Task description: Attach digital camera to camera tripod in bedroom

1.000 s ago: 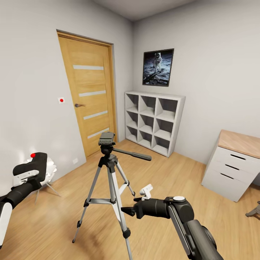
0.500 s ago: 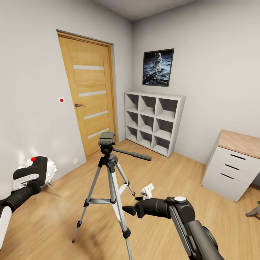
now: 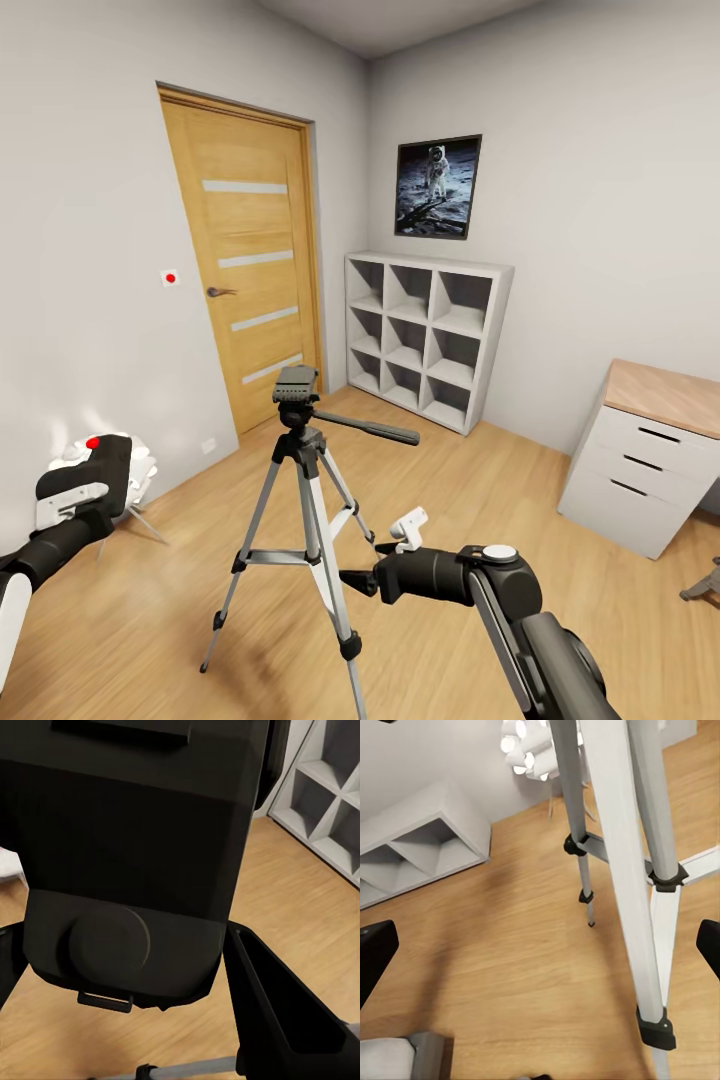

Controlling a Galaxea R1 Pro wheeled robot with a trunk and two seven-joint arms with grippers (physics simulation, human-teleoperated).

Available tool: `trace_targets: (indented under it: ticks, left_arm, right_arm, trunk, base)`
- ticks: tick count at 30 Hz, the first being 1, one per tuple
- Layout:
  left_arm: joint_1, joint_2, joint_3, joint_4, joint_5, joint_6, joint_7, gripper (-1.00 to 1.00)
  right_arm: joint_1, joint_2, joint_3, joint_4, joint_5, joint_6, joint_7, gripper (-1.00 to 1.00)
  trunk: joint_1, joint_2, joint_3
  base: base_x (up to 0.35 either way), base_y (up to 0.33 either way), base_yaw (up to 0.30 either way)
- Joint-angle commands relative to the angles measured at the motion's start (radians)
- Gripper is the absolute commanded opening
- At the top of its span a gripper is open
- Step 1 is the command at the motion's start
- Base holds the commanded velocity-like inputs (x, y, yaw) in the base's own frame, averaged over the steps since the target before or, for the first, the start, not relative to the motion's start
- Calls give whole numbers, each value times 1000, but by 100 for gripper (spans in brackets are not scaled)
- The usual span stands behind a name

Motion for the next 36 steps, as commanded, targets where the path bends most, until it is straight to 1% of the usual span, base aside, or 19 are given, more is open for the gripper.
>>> trace_targets:
  ticks: [1, 10, 25, 36]
  left_arm:
    - [-1, 0, 2, -1, 4, 7, -6, -100]
    - [0, -1, 2, 0, 4, 7, -4, -100]
    - [0, -1, 2, 2, 4, 7, -1, -100]
    - [1, 0, 2, 2, 3, 6, -1, -100]
  right_arm:
    - [-1, 1, -1, -1, 4, 5, 5, 100]
    - [0, -1, 0, -1, 5, 3, 5, 100]
    - [1, 0, 2, -1, 6, 0, 3, 100]
    - [1, 1, 7, -1, 6, -1, 3, 100]
  trunk:
    - [1, -2, -2]
    - [1, -2, -2]
    - [1, -2, -2]
    - [1, -2, -2]
  base:
    - [0, 5, 0]
    - [57, 90, 0]
    - [6, 8, 0]
    - [29, 51, 0]
